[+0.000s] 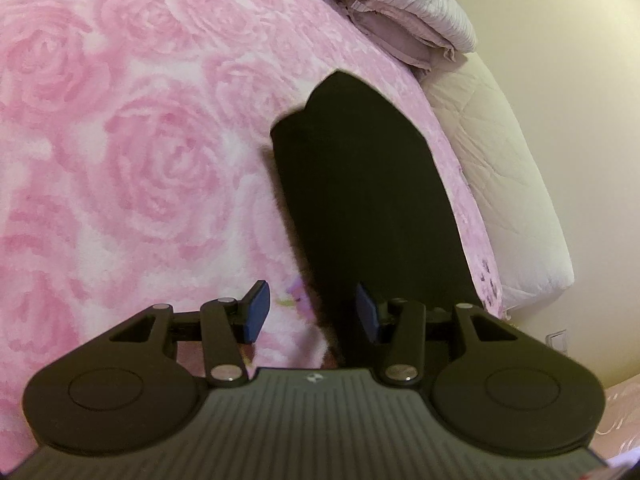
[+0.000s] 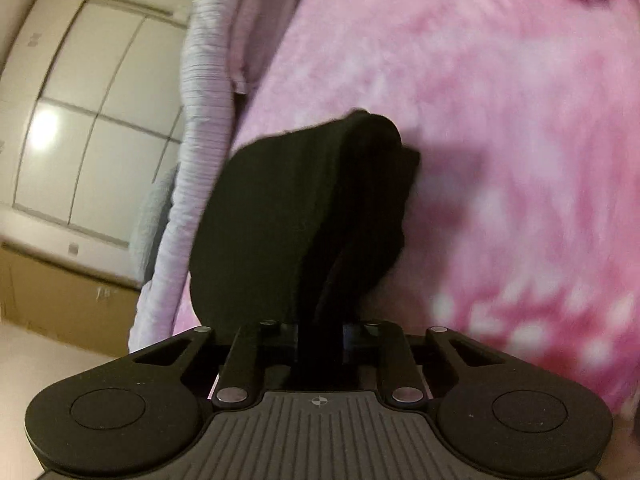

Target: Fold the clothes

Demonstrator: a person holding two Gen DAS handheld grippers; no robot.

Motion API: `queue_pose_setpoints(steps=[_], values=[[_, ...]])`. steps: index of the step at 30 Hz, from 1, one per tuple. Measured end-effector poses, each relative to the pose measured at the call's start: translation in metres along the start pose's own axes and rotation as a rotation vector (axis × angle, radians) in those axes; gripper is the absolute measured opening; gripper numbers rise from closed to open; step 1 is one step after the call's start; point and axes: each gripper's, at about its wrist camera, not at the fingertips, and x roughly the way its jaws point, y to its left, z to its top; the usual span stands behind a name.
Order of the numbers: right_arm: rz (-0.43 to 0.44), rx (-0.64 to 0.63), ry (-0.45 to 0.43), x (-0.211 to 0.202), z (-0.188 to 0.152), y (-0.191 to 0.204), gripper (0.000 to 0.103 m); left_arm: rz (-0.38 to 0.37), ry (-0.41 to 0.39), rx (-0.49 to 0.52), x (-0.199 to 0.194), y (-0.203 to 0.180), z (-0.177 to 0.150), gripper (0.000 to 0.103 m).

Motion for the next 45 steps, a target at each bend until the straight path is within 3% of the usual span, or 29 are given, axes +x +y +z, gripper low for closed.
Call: queue_pose_setpoints(steps=[4,6,8,10,12,15,18,21,24,26,27,28,30,33,36,40,41,43,45], values=[[-0.063,-0.069,-0.042,-0.023,0.047,-0.006,0.018,-0.044,0.008,-0.011,0.006,-0.009,0.005,0.042],[-0.068,-0.050,0.000,-0.022,0.073,-0.019,0.020,-0.054,0.016,-0.022,0.013,-0.012,0.004,0.043],[-0.069,-0.017,0.005,-0.028,0.081,-0.028,0.032,-0.062,0.028,-0.045,0.021,-0.013,-0.001,0.043],[-0.080,-0.006,-0.034,-0.043,0.076,-0.029,0.057,-0.075,0.035,-0.079,0.025,-0.011,-0.007,0.043],[-0.089,0.007,-0.076,-0.058,0.071,-0.031,0.067,-0.086,0.030,-0.130,0.027,-0.006,-0.012,0.043],[-0.042,0.124,-0.185,-0.094,0.033,-0.039,0.067,-0.098,0.015,-0.214,0.028,0.003,-0.016,0.043],[-0.013,0.253,-0.160,-0.104,-0.012,-0.046,0.067,-0.121,-0.021,-0.269,0.029,0.006,-0.016,0.044],[0.025,0.330,-0.124,-0.093,-0.037,-0.044,0.067,-0.131,-0.042,-0.285,0.033,0.005,-0.015,0.046],[0.007,0.394,-0.124,-0.070,-0.044,-0.045,0.067,-0.100,-0.037,-0.283,0.043,0.004,-0.015,0.046],[0.002,0.414,-0.144,-0.060,-0.044,-0.044,0.067,-0.102,-0.042,-0.234,0.046,-0.002,-0.013,0.043],[0.000,0.409,-0.162,-0.056,-0.041,-0.044,0.063,-0.104,-0.044,-0.205,0.047,-0.006,-0.012,0.041],[-0.015,0.360,-0.181,-0.054,-0.036,-0.038,0.034,-0.105,-0.046,-0.176,0.048,-0.010,-0.010,0.035],[-0.044,0.280,-0.198,-0.053,-0.024,-0.030,0.022,-0.108,-0.050,-0.119,0.051,-0.018,-0.008,0.026],[-0.073,0.229,-0.220,-0.062,-0.009,-0.029,0.020,-0.143,-0.003,-0.055,0.053,-0.030,-0.015,0.026],[-0.093,0.270,-0.231,-0.061,0.003,-0.043,0.020,-0.128,0.016,-0.038,0.052,-0.027,-0.026,0.030],[-0.106,0.201,-0.158,-0.062,0.015,-0.043,0.037,-0.096,-0.041,-0.018,0.025,-0.012,-0.026,0.036],[-0.120,0.147,-0.174,-0.074,0.014,-0.039,0.040,-0.092,-0.068,0.008,0.016,-0.010,-0.022,0.039],[-0.148,0.039,-0.209,-0.097,0.012,-0.031,0.059,-0.103,-0.119,0.039,0.006,-0.008,-0.011,0.043],[-0.157,-0.062,-0.276,-0.107,0.018,-0.023,0.073,-0.147,-0.113,0.005,0.009,-0.005,-0.001,0.048]])
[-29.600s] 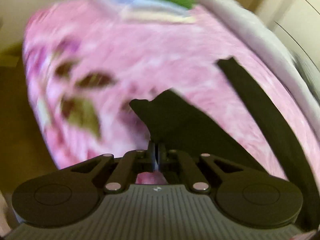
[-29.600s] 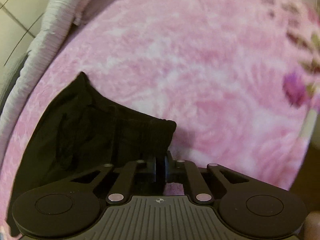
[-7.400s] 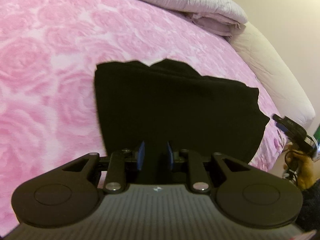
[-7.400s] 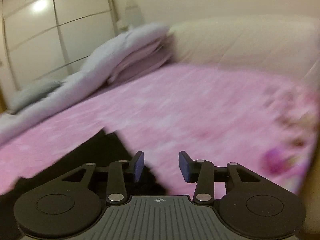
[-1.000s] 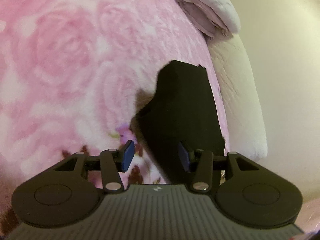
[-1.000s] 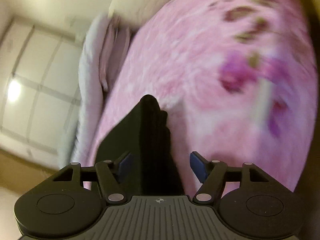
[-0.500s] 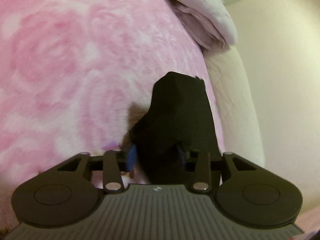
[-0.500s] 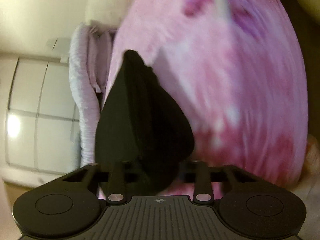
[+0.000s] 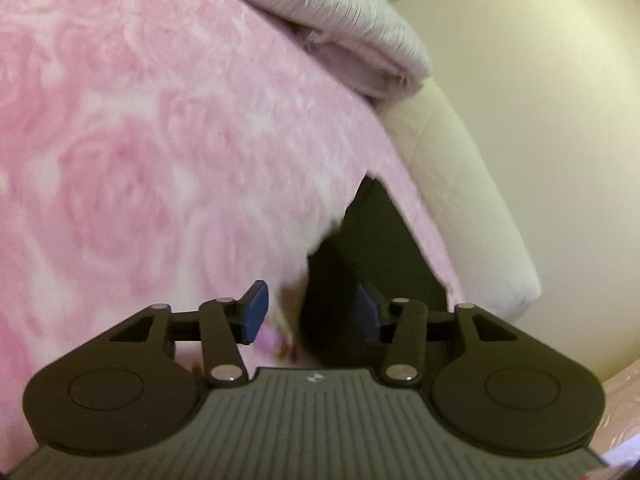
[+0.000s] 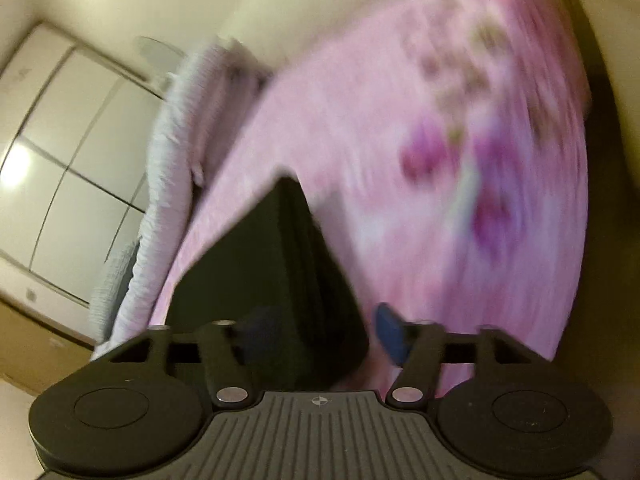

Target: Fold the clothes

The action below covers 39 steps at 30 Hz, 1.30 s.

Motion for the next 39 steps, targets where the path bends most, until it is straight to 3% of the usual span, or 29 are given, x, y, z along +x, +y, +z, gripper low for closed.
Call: queue_pose_setpoints(steps=[3,6,7,8,9,10,13,15,19,24,27,29,33,37,39], values=[[0.040,-0.022,0.032,0.018,0.009,-0.002,0.074,-0.062,0.052,-0.119,0.024,0.012,0.008,0.048],[0.062,-0.014,0.105,0.044,0.004,-0.005,0.074,-0.108,0.075,-0.147,0.041,0.021,0.007,0.044],[0.068,-0.013,0.127,0.052,0.002,-0.006,0.071,-0.129,0.083,-0.129,0.045,0.020,0.008,0.028],[0.063,-0.030,0.130,0.056,0.000,-0.006,0.059,-0.140,0.094,-0.106,0.049,0.018,0.010,0.011],[0.059,-0.045,0.132,0.060,-0.001,-0.007,0.012,-0.152,0.106,-0.084,0.053,0.015,0.013,0.008],[0.064,-0.044,0.131,0.063,-0.002,-0.008,0.008,-0.150,0.107,-0.039,0.056,0.010,0.016,0.005],[0.040,-0.038,0.103,0.062,-0.001,-0.011,0.007,-0.117,0.103,0.120,0.064,-0.006,0.026,0.005],[0.036,-0.026,0.100,0.065,-0.003,-0.016,0.007,-0.082,0.118,0.174,0.073,-0.008,0.028,0.005],[0.052,-0.034,0.116,0.061,0.000,-0.020,0.008,-0.004,0.131,0.176,0.069,0.003,0.021,0.013],[0.065,-0.095,0.132,0.047,0.016,-0.014,0.009,0.104,0.027,0.165,0.041,0.004,0.043,0.013],[0.061,-0.142,0.105,0.051,0.033,-0.007,0.010,0.058,0.026,0.225,0.049,-0.027,0.064,0.035],[0.063,-0.132,0.090,0.061,0.046,-0.005,0.010,0.034,0.062,0.265,0.071,-0.049,0.074,0.040],[0.080,-0.076,0.100,0.088,0.071,-0.003,0.010,0.048,0.132,0.307,0.126,-0.075,0.087,0.040],[0.109,-0.018,0.136,0.118,0.091,0.000,0.010,0.066,0.162,0.292,0.163,-0.078,0.089,0.036],[0.116,-0.044,0.142,0.127,0.094,0.003,0.010,0.015,0.160,0.311,0.169,-0.077,0.086,0.011]])
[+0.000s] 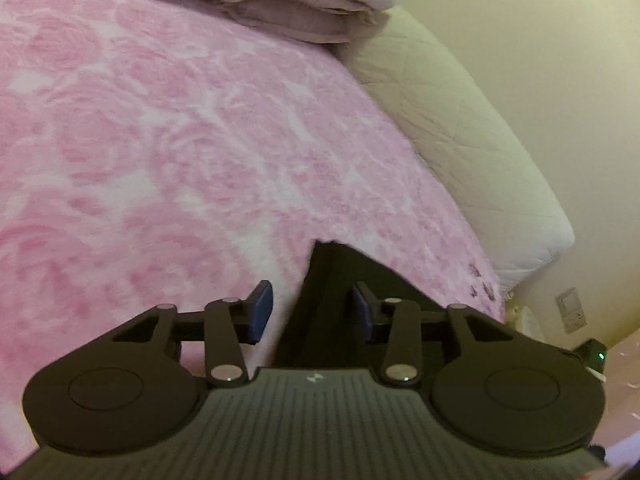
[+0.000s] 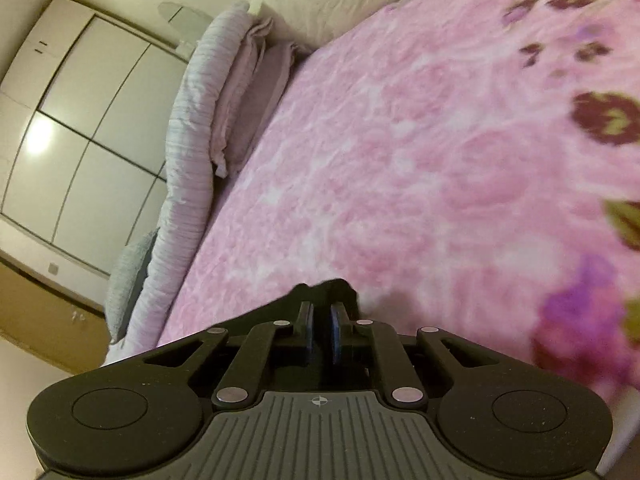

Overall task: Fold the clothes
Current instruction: 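Lower the folded trousers onto the bed and open both grippers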

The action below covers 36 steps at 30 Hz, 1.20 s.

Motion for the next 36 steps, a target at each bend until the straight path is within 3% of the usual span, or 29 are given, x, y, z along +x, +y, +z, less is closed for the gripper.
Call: queue_pose_setpoints(steps=[1,4,12,17,21,25,29,31,33,36], values=[[-0.002,-0.027,-0.005,0.003,0.001,0.002,0.009,-0.011,-0.003,0.019,0.003,-0.001,-0.001,0.003],[-0.011,-0.134,-0.044,0.005,-0.001,0.010,0.004,-0.001,-0.056,0.102,0.006,-0.006,-0.003,0.003],[-0.029,-0.318,-0.149,0.023,-0.015,0.018,0.003,0.030,-0.153,0.080,0.010,0.015,-0.023,0.003],[-0.131,-0.340,-0.027,0.056,-0.013,0.012,0.004,0.086,-0.098,0.078,0.020,0.017,-0.016,0.005],[-0.139,-0.274,-0.009,0.039,-0.004,0.016,0.007,0.161,-0.123,0.111,0.004,0.007,-0.005,0.009],[-0.259,-0.293,-0.112,-0.005,-0.005,0.029,0.010,0.186,-0.192,0.073,-0.042,0.010,-0.004,0.008],[-0.254,-0.303,-0.182,-0.059,-0.029,0.044,0.010,0.146,-0.180,0.122,-0.082,-0.003,-0.030,0.008],[-0.184,-0.325,-0.158,-0.077,-0.054,0.052,0.010,0.113,-0.162,0.159,-0.095,-0.013,-0.052,0.008],[-0.170,-0.400,-0.163,-0.091,-0.089,0.063,0.010,0.095,-0.146,0.188,-0.098,-0.019,-0.074,0.008],[-0.230,-0.538,-0.135,-0.086,-0.135,0.072,0.010,0.122,-0.122,0.206,-0.091,-0.020,-0.099,0.010]])
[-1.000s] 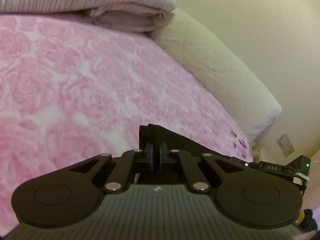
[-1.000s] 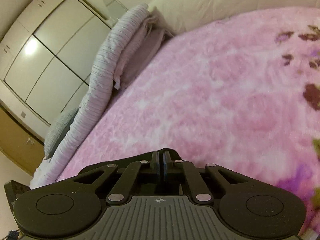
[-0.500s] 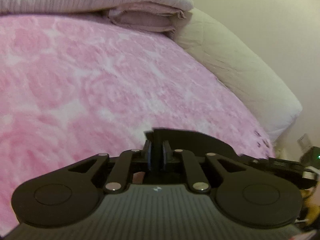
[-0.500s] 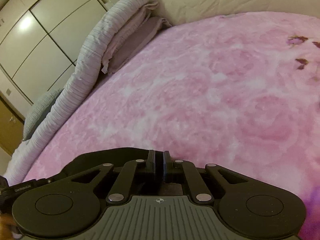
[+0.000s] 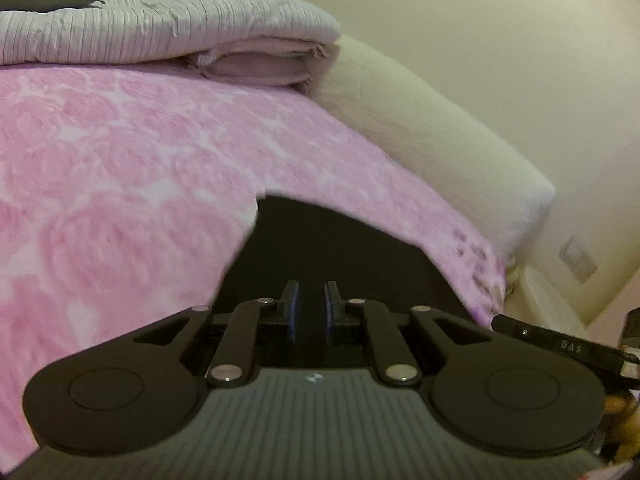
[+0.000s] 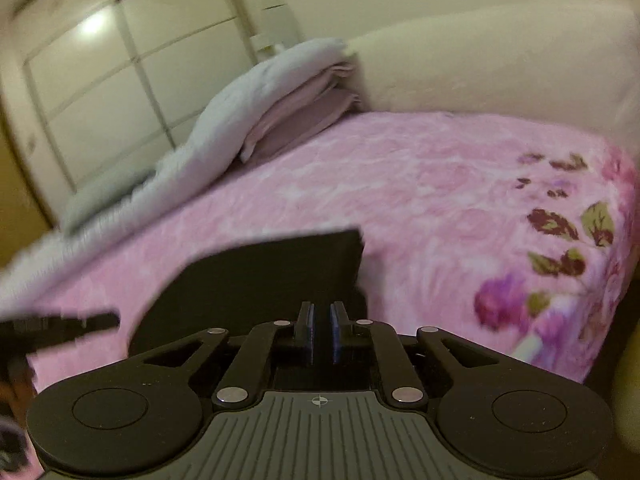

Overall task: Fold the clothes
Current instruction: 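Lower the folded trousers onto the bed and open both grippers, then withdraw both grippers from the folded black trousers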

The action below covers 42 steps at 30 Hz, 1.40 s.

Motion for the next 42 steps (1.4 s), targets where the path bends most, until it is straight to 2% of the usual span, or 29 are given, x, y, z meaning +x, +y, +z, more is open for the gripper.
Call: queue_pose_setpoints(steps=[2,4,8,11,12,14,16,20,28,32,42], values=[[-0.049,-0.088,0.059,0.012,-0.022,0.014,0.009,0.050,0.026,-0.014,0.006,0.002,-0.004,0.007],[-0.146,-0.127,0.115,0.028,-0.037,0.015,0.010,0.100,0.051,-0.029,0.012,0.004,-0.009,0.006],[-0.165,-0.073,0.070,0.002,-0.019,0.013,0.010,0.169,0.040,-0.028,-0.003,-0.003,-0.007,0.008],[-0.130,-0.087,0.024,-0.014,-0.011,0.024,0.010,0.172,0.039,-0.013,-0.017,-0.017,-0.009,0.014],[-0.116,-0.084,0.031,-0.012,-0.013,0.027,0.010,0.171,0.062,-0.002,-0.015,-0.021,-0.012,0.016],[-0.102,-0.065,0.101,0.003,-0.023,0.032,0.010,0.187,0.137,0.028,-0.005,-0.029,-0.020,0.021],[-0.143,-0.063,0.171,0.018,-0.035,0.036,0.010,0.239,0.210,0.057,0.007,-0.034,-0.032,0.022],[-0.171,-0.042,0.157,0.006,-0.031,0.045,0.010,0.313,0.231,0.135,-0.004,-0.051,-0.035,0.024],[-0.141,0.035,0.141,-0.040,-0.032,0.059,0.010,0.368,0.178,0.234,-0.067,-0.090,-0.037,0.030],[-0.128,0.037,0.108,-0.065,-0.035,0.074,0.010,0.362,0.145,0.255,-0.098,-0.105,-0.042,0.033],[-0.156,-0.021,0.007,-0.131,-0.033,0.112,0.010,0.327,0.038,0.260,-0.174,-0.127,-0.055,0.034]])
